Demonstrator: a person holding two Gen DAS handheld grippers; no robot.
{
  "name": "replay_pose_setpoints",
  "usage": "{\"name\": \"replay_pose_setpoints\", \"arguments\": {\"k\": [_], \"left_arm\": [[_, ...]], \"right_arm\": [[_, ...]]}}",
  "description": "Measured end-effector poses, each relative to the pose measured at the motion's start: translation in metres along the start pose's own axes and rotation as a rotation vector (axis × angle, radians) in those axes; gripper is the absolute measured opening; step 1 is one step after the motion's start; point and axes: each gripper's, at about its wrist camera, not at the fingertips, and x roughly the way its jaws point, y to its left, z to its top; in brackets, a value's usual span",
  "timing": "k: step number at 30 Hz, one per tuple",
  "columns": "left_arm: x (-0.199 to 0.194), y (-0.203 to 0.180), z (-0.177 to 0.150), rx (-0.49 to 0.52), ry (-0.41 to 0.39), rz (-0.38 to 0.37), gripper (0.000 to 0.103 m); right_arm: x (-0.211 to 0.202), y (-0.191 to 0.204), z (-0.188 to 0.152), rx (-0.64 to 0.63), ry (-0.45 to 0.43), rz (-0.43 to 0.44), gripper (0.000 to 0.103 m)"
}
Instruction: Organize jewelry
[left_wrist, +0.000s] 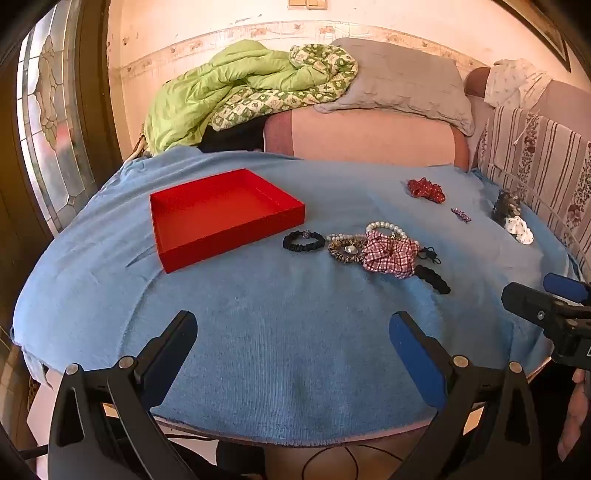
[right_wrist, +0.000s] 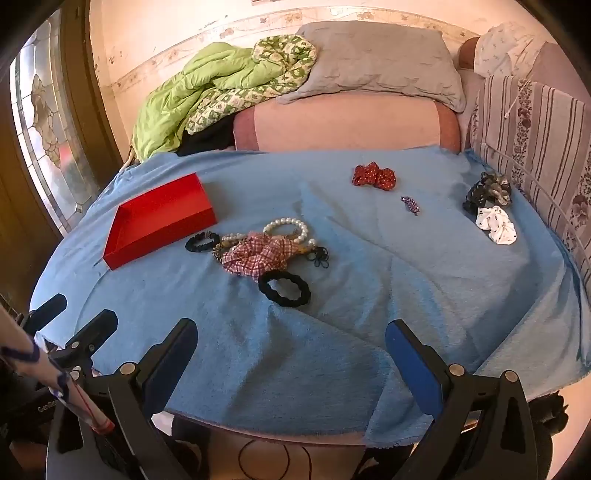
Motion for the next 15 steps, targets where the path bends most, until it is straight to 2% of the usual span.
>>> {"name": "replay_pose_setpoints", "arguments": {"k": [15], "left_arm": [[0.015, 0.004, -0.004, -0.017, 0.048, -0.004, 0.103]], "right_arm": [[0.011, 0.001, -0.001, -0.003, 0.032, 0.011, 0.103]]}}
